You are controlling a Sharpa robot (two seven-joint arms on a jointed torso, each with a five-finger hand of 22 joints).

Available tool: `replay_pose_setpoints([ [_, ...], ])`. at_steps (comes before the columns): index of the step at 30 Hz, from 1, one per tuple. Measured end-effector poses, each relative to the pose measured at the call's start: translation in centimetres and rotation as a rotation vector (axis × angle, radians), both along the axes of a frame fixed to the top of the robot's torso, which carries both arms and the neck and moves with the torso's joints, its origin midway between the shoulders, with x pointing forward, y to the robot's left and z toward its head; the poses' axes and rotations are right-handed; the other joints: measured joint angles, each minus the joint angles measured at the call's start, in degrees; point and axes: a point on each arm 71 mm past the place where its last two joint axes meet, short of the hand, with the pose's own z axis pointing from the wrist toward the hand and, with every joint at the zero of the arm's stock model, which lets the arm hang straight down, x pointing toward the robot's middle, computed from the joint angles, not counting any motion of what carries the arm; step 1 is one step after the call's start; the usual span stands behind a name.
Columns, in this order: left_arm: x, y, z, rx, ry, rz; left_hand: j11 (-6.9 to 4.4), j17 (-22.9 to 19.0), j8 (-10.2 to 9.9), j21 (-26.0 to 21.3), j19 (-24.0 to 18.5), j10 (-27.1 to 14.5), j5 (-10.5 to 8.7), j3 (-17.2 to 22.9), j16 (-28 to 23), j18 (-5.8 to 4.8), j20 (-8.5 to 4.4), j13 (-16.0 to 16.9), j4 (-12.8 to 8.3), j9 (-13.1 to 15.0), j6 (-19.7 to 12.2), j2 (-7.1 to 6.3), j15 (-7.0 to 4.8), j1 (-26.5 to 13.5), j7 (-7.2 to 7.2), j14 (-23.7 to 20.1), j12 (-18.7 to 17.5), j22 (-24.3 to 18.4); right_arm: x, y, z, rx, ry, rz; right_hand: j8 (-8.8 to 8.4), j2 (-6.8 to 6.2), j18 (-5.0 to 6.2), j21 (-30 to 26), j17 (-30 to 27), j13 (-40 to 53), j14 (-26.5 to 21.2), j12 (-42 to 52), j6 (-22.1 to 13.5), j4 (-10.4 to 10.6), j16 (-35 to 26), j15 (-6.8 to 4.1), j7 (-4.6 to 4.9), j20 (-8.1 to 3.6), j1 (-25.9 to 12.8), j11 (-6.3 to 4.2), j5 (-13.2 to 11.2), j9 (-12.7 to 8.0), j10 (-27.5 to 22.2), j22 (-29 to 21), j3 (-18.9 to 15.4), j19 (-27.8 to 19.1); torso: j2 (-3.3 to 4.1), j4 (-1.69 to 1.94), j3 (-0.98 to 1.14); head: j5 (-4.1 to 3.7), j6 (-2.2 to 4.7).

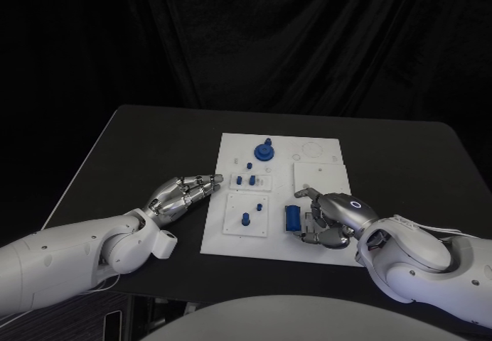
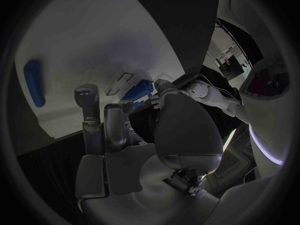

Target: Assemble the parts on the task board

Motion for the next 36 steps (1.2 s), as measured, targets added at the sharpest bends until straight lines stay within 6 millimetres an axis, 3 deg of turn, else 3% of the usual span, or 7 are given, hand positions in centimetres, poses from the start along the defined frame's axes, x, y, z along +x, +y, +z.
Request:
replay_pose_setpoints([
  [2, 0.0, 0.0, 0.0, 0.000, 0.000, 0.000, 0.00, 0.00, 0.00, 0.00, 0.00, 0.00, 0.00, 0.00, 0.00, 0.00, 0.00, 0.00, 0.00, 0.00, 0.00, 0.00, 0.00, 0.00, 0.00, 0.00, 0.00, 0.00, -0.1, 0.0, 0.1, 0.010, -0.007, 0.001, 3.05, 0.94, 0.00, 0.70, 0.22, 0.43, 0.05, 0.55, 2.05, -0.09, 0.40, 0.05, 0.05, -0.08, -0.84, 0.32, -0.14, 0.46, 0.38, 0.00, 0.81, 0.37, 0.00, -0.03, 0.00, 0.03, 0.00],
  [3, 0.0, 0.0, 0.0, 0.000, 0.000, 0.000, 0.00, 0.00, 0.00, 0.00, 0.00, 0.00, 0.00, 0.00, 0.00, 0.00, 0.00, 0.00, 0.00, 0.00, 0.00, 0.00, 0.00, 0.00, 0.00, 0.00, 0.00, 0.00, -0.1, 0.0, 0.2, 0.015, -0.011, 0.001, 4.98, 1.42, -0.01, 1.25, 0.38, 1.26, 0.33, 1.15, 3.96, -0.18, 0.41, 0.33, 0.15, 0.10, -1.31, 0.48, -1.51, 0.82, 1.37, 0.00, 1.05, 0.75, -0.01, -0.03, 0.00, 0.03, 0.00],
  [8, 0.0, 0.0, 0.0, 0.000, 0.001, 0.000, 0.00, 0.00, 0.00, 0.00, 0.00, 0.00, 0.00, 0.00, 0.00, 0.00, 0.00, 0.00, 0.00, 0.00, 0.00, 0.00, 0.00, 0.00, 0.00, 0.00, 0.00, 0.00, -0.4, 0.2, 0.6, 0.044, -0.028, 0.005, 8.74, 2.32, 0.00, 2.63, 0.95, 3.41, 0.97, 2.65, 8.84, -0.22, 0.81, 0.69, 0.63, 0.49, -2.22, 1.07, -3.67, 1.62, 3.54, 0.05, 1.72, 1.56, -0.03, -0.07, 0.00, 0.12, 0.00],
  [12, 0.0, 0.0, 0.0, -0.001, 0.001, 0.000, -0.01, 0.00, 0.00, 0.01, -0.22, -0.01, -0.21, 0.00, 0.00, 0.00, 0.21, 0.00, 0.00, 0.00, 0.00, 0.00, 0.00, 0.00, 0.00, 0.00, 0.00, 0.00, -0.5, 0.3, 0.9, 0.069, -0.046, 0.005, 12.98, 4.23, 0.00, 5.08, 1.89, 6.09, 1.86, 4.37, 13.51, -0.31, 1.58, 0.61, 0.99, 0.41, -2.41, 1.03, -5.16, 2.95, 6.82, 0.04, 2.29, 2.86, -0.02, -0.05, 0.00, 0.05, 0.00],
  [25, -0.1, 0.0, 0.0, -0.003, 0.000, -0.001, -0.02, 0.00, 0.00, 0.01, -0.22, -0.02, -0.21, 0.00, 0.00, 0.01, 0.21, 0.00, 0.00, 0.00, 0.00, 0.00, 0.00, 0.00, 0.00, 0.00, 0.00, 0.00, -0.4, 0.2, 1.1, 0.094, -0.072, -0.003, 16.44, 6.66, -0.01, 5.25, 1.86, 5.92, 1.86, 4.37, 14.57, -0.57, 1.57, 0.61, 1.08, 0.40, -0.38, 1.03, -5.16, 3.87, 6.98, 0.03, 3.97, 2.87, 0.05, -0.01, -0.01, 0.08, 0.00],
  [32, -0.1, 0.0, 0.0, -0.004, 0.000, -0.001, 0.14, 0.00, 0.00, 0.01, -0.23, 0.14, -0.21, 0.00, 0.00, 0.01, 0.21, 0.00, 0.00, 0.00, 0.00, 0.00, 0.00, 0.00, 0.00, 0.00, 0.00, 0.00, -0.4, 0.2, 1.0, 0.089, -0.069, -0.003, 17.43, 4.13, 0.00, 5.25, 1.63, 5.56, 1.86, 4.37, 14.19, -0.71, 1.57, 0.61, 1.02, 0.40, 2.76, 0.90, -6.22, 4.01, 6.57, 0.03, 4.12, 2.87, 0.05, -0.01, -0.02, 0.29, 0.00],
  [36, -0.1, 0.0, 0.0, -0.004, 0.000, -0.001, 0.14, 0.00, 0.00, 0.01, -0.22, 0.14, -0.21, 0.00, 0.00, 0.00, 0.21, 0.00, 0.00, 0.00, 0.00, 0.00, 0.00, 0.00, 0.00, 0.00, 0.00, 0.00, -0.3, 0.3, 1.0, 0.085, -0.065, -0.001, 20.02, 3.09, -0.01, 5.25, 1.63, 6.29, 1.86, 4.45, 14.68, -0.71, 1.57, 0.61, 0.76, 0.40, 4.84, 1.17, -7.28, 4.88, 6.85, 0.03, 4.12, 2.87, 0.07, 0.00, -0.03, 0.31, 0.00],
])
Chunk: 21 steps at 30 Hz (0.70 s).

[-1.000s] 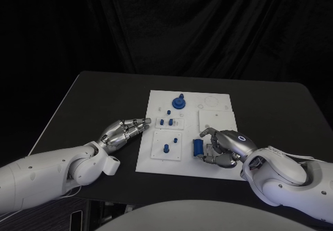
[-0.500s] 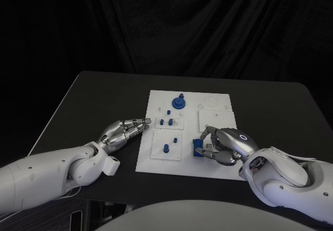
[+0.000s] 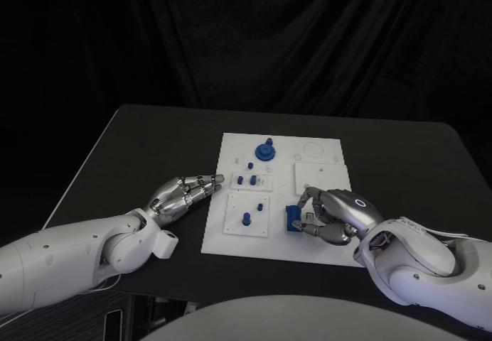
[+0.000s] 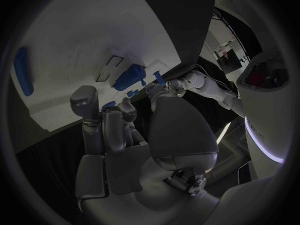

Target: Assemble the parts on the task board

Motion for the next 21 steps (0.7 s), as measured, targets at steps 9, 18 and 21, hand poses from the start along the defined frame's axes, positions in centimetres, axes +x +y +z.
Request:
replay_pose_setpoints([
  [9, -0.02, 0.04, 0.01, 0.000, 0.000, 0.000, 0.00, 0.00, 0.00, 0.01, 0.00, 0.00, 0.00, 0.00, 0.00, 0.00, -0.01, 0.00, 0.00, 0.00, 0.21, 0.00, 0.21, 0.00, 0.21, -0.22, 0.00, 0.00, 0.03, 0.16, -0.22, -0.019, 0.018, 0.007, 5.56, -0.70, 0.00, 0.00, -0.05, 0.64, 0.00, 0.64, 0.51, -0.07, 0.00, 0.00, -0.08, 0.00, 3.32, 0.12, -3.54, 1.92, 0.16, -0.01, -0.43, 0.00, 0.02, 0.03, 0.00, -0.23, 0.00],
  [18, -0.04, 0.06, 0.02, -0.001, 0.000, 0.000, 0.00, 0.00, 0.00, 0.01, 0.01, 0.00, 0.00, 0.00, 0.00, 0.00, -0.01, 0.00, 0.00, 0.00, 0.21, 0.00, 0.21, 0.00, 0.21, -0.22, 0.00, 0.01, 0.24, 0.00, -0.51, -0.039, 0.029, 0.004, 10.08, 0.38, 0.00, 0.45, 0.28, 2.95, 0.11, 1.98, 0.84, -0.07, -0.01, -0.12, -0.41, 0.00, 7.83, -0.30, -6.06, 3.60, 2.67, -0.01, -0.42, 0.00, 0.04, 0.03, 0.00, -0.12, 0.00],
  [21, -0.05, 0.07, 0.03, -0.001, 0.000, 0.001, -0.01, 0.00, 0.00, 0.01, 0.00, 0.00, 0.00, 0.00, 0.00, 0.00, -0.01, 0.00, 0.00, 0.00, 0.21, 0.00, 0.21, 0.00, 0.21, -0.22, 0.00, 0.01, 0.28, 0.01, -0.54, -0.040, 0.029, 0.004, 11.72, 0.89, 0.00, 1.03, 0.56, 3.58, 0.30, 2.18, 1.12, -0.08, 0.19, -0.30, -0.69, -0.32, 8.97, -0.57, -7.96, 4.25, 3.33, -0.01, 0.11, 0.32, 0.04, -0.01, 0.00, -0.10, 0.00],
])
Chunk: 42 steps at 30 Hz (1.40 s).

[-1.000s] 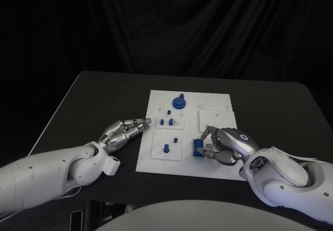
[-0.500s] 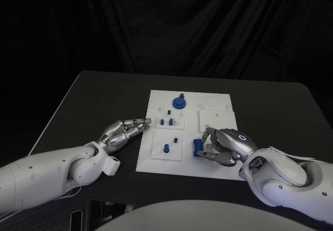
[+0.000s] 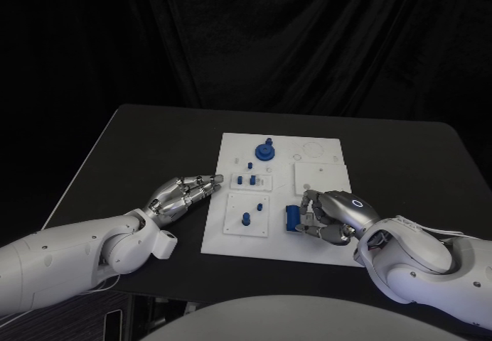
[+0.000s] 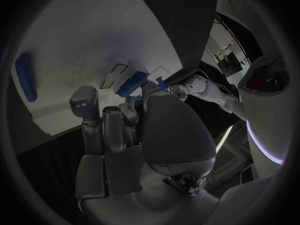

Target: Assemble the parts on the task board

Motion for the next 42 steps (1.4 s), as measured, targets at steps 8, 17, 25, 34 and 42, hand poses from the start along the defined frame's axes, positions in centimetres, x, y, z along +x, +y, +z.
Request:
replay_pose_setpoints([
  [8, 0.0, 0.0, 0.0, 0.000, 0.000, 0.000, 0.00, 0.00, 0.00, 0.00, 0.00, 0.00, 0.00, 0.00, 0.00, 0.00, 0.00, 0.00, 0.00, 0.04, 0.00, 0.00, 0.00, 0.00, 0.00, 0.00, 0.00, 0.00, 0.0, 0.0, 0.0, -0.001, 0.000, 0.002, 3.29, 0.35, 0.00, 0.67, 0.18, 0.95, 0.52, 0.45, 1.76, 0.16, 0.17, -0.52, -1.37, -0.30, 1.42, -0.74, -4.79, 1.40, 1.16, 0.00, 2.97, 0.30, -0.01, -0.02, 0.00, -0.12, 0.00],
  [17, -0.3, 0.3, 0.1, 0.000, 0.003, 0.003, 0.18, 0.00, 0.00, -0.01, 0.00, 0.18, 0.00, 0.16, 0.02, -0.01, 0.00, 0.00, 0.16, 0.13, 0.25, 0.00, 0.00, 0.00, 0.25, 0.00, 0.03, 0.11, -0.5, -0.7, 0.4, 0.001, 0.003, -0.008, 3.85, -1.53, 0.00, 0.96, 0.25, 1.08, 0.72, 0.73, 1.75, 0.32, 0.17, -0.72, -1.36, -0.50, -0.05, -0.97, -6.79, 1.88, 1.38, -0.01, 3.13, 0.50, -0.03, -0.01, 0.00, -0.48, 0.00],
  [25, -1.3, 1.2, 0.8, 0.007, 0.004, 0.025, 0.37, 0.06, 0.23, -0.02, 0.21, 0.37, 0.67, 0.16, 0.66, -0.02, 0.23, 0.00, 0.16, 0.20, 0.51, -0.31, 0.21, -0.30, 0.10, 0.22, 0.45, 0.71, 0.5, -2.4, 3.5, -0.007, -0.064, -0.050, 2.17, -2.42, -0.10, 3.82, 0.59, 2.73, 0.88, 1.57, 1.94, 0.47, 0.48, -0.88, -1.45, -0.95, -6.24, -1.09, -7.64, 0.71, 4.20, -0.01, 3.36, 1.82, -0.06, -0.01, 0.00, -1.02, 0.00],
  [34, -0.1, 1.1, 2.7, 0.018, -0.047, 0.042, 0.37, 0.06, 0.23, -0.02, 0.21, 0.37, 0.97, 0.32, 0.66, -0.02, 0.23, 0.00, -0.01, 0.19, 0.51, -0.30, 0.21, -0.30, 0.10, 0.21, 0.45, 1.00, 2.5, -4.8, 6.0, -0.057, -0.072, -0.145, -10.18, -2.45, -0.93, 8.00, 0.59, 7.42, 1.09, 2.44, 14.52, 0.48, 1.13, -2.58, -3.38, -2.47, -9.40, -2.76, -0.80, -4.99, 11.27, 0.03, 9.20, 3.90, -0.11, 0.01, 0.01, -2.02, 0.00],
  [42, 0.9, 0.7, 3.6, 0.006, -0.063, 0.055, 0.37, 0.06, 0.23, 0.19, 0.42, 0.37, 0.97, 0.56, 0.66, -0.02, 0.44, 0.00, 0.23, 0.19, 0.51, -0.30, 0.21, -0.30, 0.10, 0.21, 0.45, 1.27, 3.4, -6.8, 5.2, -0.148, 0.015, -0.237, -19.44, -3.09, -0.92, 4.21, 0.00, 4.02, 1.10, 0.55, 18.42, 0.47, -0.51, -2.57, -2.59, -2.14, -12.78, -2.36, -1.07, -7.32, 8.70, 0.03, 10.08, 3.14, -0.22, 0.01, 0.07, -3.72, 0.00],
])
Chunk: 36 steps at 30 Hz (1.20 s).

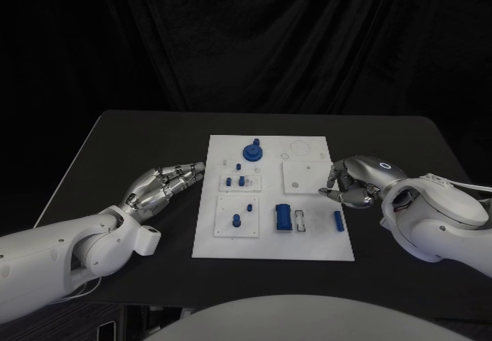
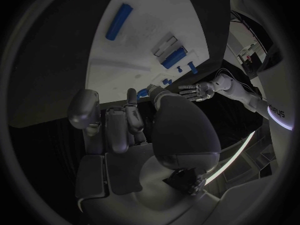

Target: Assemble the parts on the task board

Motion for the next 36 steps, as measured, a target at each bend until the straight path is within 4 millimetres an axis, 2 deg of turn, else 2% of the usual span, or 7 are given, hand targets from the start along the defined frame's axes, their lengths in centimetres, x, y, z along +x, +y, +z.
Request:
replay_pose_setpoints([
  [3, 0.1, -0.1, 0.0, -0.011, 0.007, 0.007, 0.00, 0.00, 0.00, 0.00, 0.00, 0.00, 0.00, 0.00, 0.00, 0.00, 0.00, 0.00, 0.00, 0.00, 0.00, 0.00, 0.00, 0.00, 0.00, 0.00, 0.00, 0.00, 0.1, -0.6, -0.4, -0.031, 0.036, -0.028, -1.95, -0.04, 0.01, -0.24, -0.07, -0.29, 0.00, -0.33, 0.51, 0.00, 0.00, 0.00, 0.23, 0.02, -1.00, 0.21, 0.00, -0.30, -0.21, 0.00, 0.00, -0.02, -0.02, 0.00, 0.01, -0.69, 0.00],
  [7, 0.2, -0.2, 0.0, -0.022, 0.015, 0.014, 0.00, 0.00, 0.00, 0.00, 0.00, 0.00, 0.00, 0.09, 0.00, 0.00, 0.00, 0.00, 0.09, 0.00, 0.00, 0.00, 0.00, 0.00, 0.00, 0.00, 0.00, 0.00, 0.2, -1.1, -0.9, -0.065, 0.076, -0.052, -3.35, -0.04, 0.02, -0.78, -0.06, -0.29, -0.21, -0.33, 1.38, 0.00, 0.00, 0.21, 0.30, 0.21, -1.73, 0.21, 0.30, -0.33, -0.21, -0.01, 0.00, -0.21, -0.04, -0.03, 0.04, -1.31, 0.00],
  [17, 0.3, -0.4, 0.1, -0.040, 0.026, 0.022, 0.00, -0.01, 0.00, 0.00, 0.21, 0.00, 0.00, 0.16, 0.22, 0.00, -0.21, 0.00, 0.16, -0.01, 0.00, 0.00, 0.00, 0.00, 0.00, 0.00, 0.00, -0.01, -0.3, -1.3, -2.5, -0.140, 0.165, -0.061, -5.26, -0.33, 0.02, -1.03, 0.44, 1.33, -0.21, -0.08, 3.16, 0.00, 0.00, 0.22, 0.07, 0.21, -3.36, 0.39, 1.21, -0.29, 0.08, -0.01, 0.00, -0.21, -0.14, -0.58, 0.13, -2.21, 0.00],
  [27, 0.3, -0.3, 0.1, -0.044, 0.030, 0.027, 0.20, 0.04, 0.00, 0.00, 0.21, 0.20, 0.00, 0.16, 0.22, 0.00, -0.21, 0.00, 0.16, -0.01, 0.20, 0.00, 0.21, 0.00, 0.21, 0.20, 0.00, -0.18, -0.8, -1.0, -3.4, -0.209, 0.181, -0.031, -6.98, -1.49, 0.02, 0.97, 0.59, 5.25, -0.21, 1.67, 6.16, 0.09, 0.50, 0.22, -0.46, -0.22, -8.26, -0.32, 0.77, 0.86, 3.41, -0.02, -1.84, 0.22, -0.18, -0.68, 0.13, -2.19, 0.00],
  [32, 0.3, -0.4, 0.0, -0.045, 0.031, 0.026, 0.20, 0.04, 0.00, 0.00, 0.21, 0.20, 0.00, 0.16, 0.22, 0.00, -0.21, 0.00, 0.16, -0.01, 0.20, 0.00, 0.20, 0.00, 0.21, 0.20, 0.00, -0.18, -1.1, -0.8, -3.5, -0.237, 0.176, -0.013, -7.02, -1.60, 0.02, 1.87, 0.59, 6.62, -0.20, 2.06, 6.85, 0.24, 0.95, 0.22, -0.59, -0.21, -9.45, -0.44, 0.72, 1.42, 4.52, -0.02, -2.00, 0.63, -0.18, -0.68, 0.12, -2.27, 0.00],
  [34, 0.3, -0.4, 0.0, -0.046, 0.031, 0.026, 0.20, 0.04, 0.00, 0.00, 0.21, 0.20, 0.00, 0.25, 0.22, 0.00, -0.21, 0.00, 0.26, -0.02, 0.20, 0.00, 0.20, 0.00, 0.21, 0.20, 0.00, -0.26, -1.1, -0.7, -3.6, -0.245, 0.177, -0.007, -7.15, -1.38, 0.02, 1.88, 0.59, 6.78, -0.20, 2.33, 7.26, 0.24, 0.95, 0.22, -0.99, -0.21, -9.66, -0.44, 1.45, 1.84, 4.52, -0.02, -2.00, 0.63, -0.18, -0.68, 0.12, -2.29, 0.00],
  [36, 0.4, -0.4, 0.0, -0.046, 0.031, 0.026, 0.20, 0.04, 0.00, 0.00, 0.20, 0.20, 0.00, 0.32, 0.22, 0.00, -0.21, 0.00, 0.32, -0.02, 0.20, 0.00, 0.20, 0.00, 0.21, 0.20, 0.00, -0.29, -1.2, -0.6, -3.7, -0.253, 0.179, -0.002, -7.44, -1.38, 0.02, 1.89, 0.58, 6.75, 0.01, 2.33, 7.26, -0.10, 0.95, 0.00, -0.99, -0.41, -9.60, -0.44, 3.94, 2.26, 4.52, -0.02, -1.56, 0.83, -0.18, -0.68, 0.11, -2.29, 0.00],
])
